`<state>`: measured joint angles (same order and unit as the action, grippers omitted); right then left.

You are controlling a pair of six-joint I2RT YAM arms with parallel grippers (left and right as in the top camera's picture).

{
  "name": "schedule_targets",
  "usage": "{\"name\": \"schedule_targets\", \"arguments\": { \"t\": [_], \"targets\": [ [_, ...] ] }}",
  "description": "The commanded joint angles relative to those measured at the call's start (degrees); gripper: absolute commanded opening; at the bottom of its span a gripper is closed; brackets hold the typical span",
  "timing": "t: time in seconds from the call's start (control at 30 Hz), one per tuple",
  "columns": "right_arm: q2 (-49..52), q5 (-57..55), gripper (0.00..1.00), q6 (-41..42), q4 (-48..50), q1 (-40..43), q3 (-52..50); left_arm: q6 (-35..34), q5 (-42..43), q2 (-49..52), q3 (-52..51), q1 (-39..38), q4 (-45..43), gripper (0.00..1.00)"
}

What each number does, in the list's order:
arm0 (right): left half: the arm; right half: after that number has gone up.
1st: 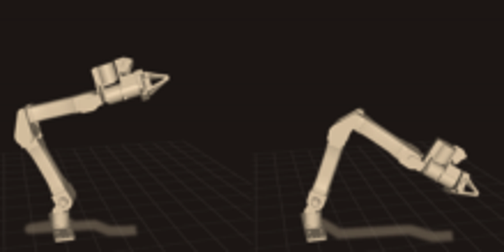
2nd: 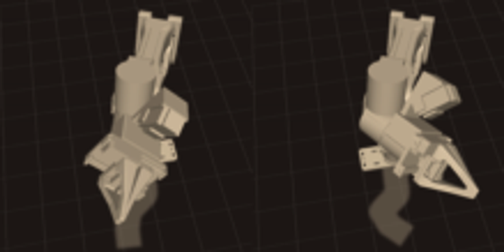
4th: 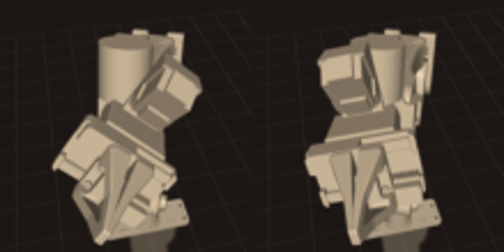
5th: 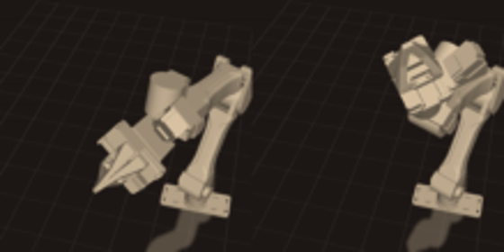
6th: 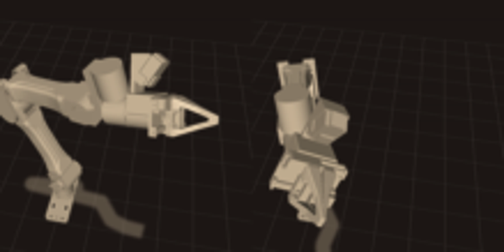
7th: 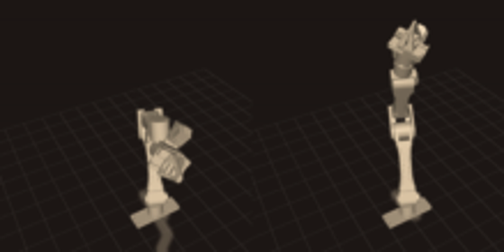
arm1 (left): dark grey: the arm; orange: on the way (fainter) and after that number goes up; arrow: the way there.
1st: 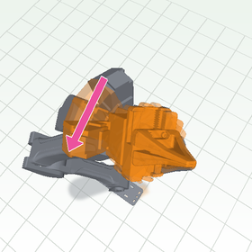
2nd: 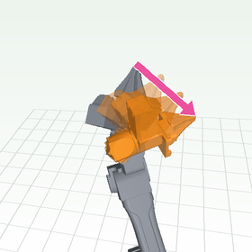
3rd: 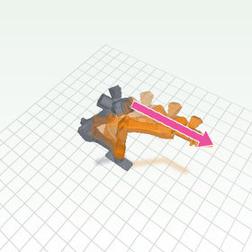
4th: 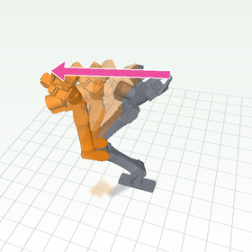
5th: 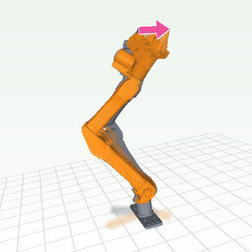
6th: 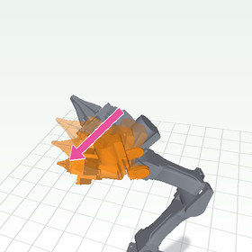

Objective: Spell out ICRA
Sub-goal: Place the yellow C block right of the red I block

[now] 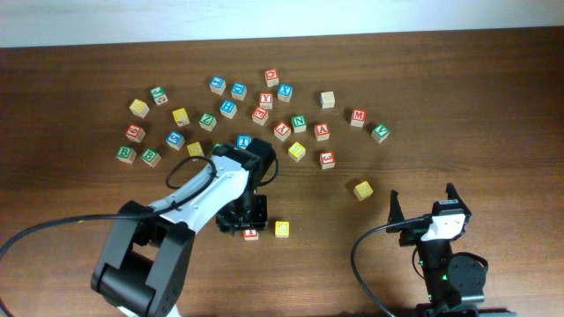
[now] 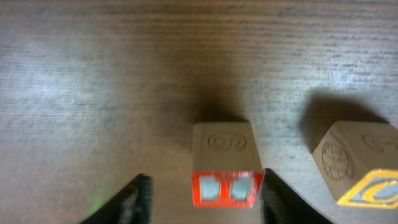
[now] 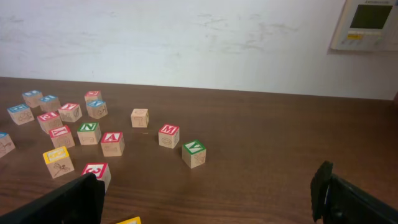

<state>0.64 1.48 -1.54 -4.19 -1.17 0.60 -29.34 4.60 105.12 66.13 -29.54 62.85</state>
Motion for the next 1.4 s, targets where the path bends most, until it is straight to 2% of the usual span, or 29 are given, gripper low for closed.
{"name": "schedule_targets", "arguments": {
  "t": [0.0,0.13,0.23,0.3,0.33,0.63,1.23,1.37],
  "targets": [
    [-0.35,-0.26,0.98,0.07,-0.31,-0.33,-0.28,0.55,1.03,-0.33,-2.19,0.09,-2.4,0.46],
    [-0.35,-0.26,0.98,0.07,-0.33,-0.33,-0.28,0.57,1.44,-0.33,-4.11,-0.02,-4.09,0.5],
    [-0.35,-0.26,0.98,0.07,-0.33,-0.33,-0.28,0.57,1.86,-0.33,-4.17,-0.07,-5.6,0.49],
    [-0.35,-0.26,0.98,0.07,-0.33,-0.33,-0.28,0.57,1.88,-0.33,-4.17,-0.07,-6.62,0.45],
    [-0.35,-0.26,0.98,0.07,-0.33,-0.33,-0.28,0.57,1.9,-0.33,-4.17,-0.09,-6.69,0.38],
    [-0.35,-0.24,0.98,0.07,-0.33,-0.33,-0.28,0.57,3.82,-0.33,-4.17,-0.09,-8.22,0.28],
    [-0.35,-0.26,0.98,0.07,-0.33,-0.33,-0.28,0.74,5.73,-0.33,-4.17,-0.68,-13.38,0.25],
    [-0.35,-0.26,0.98,0.07,-0.33,-0.33,-0.28,0.74,5.7,-0.33,-4.17,-1.7,-13.42,0.33]
  ]
}}
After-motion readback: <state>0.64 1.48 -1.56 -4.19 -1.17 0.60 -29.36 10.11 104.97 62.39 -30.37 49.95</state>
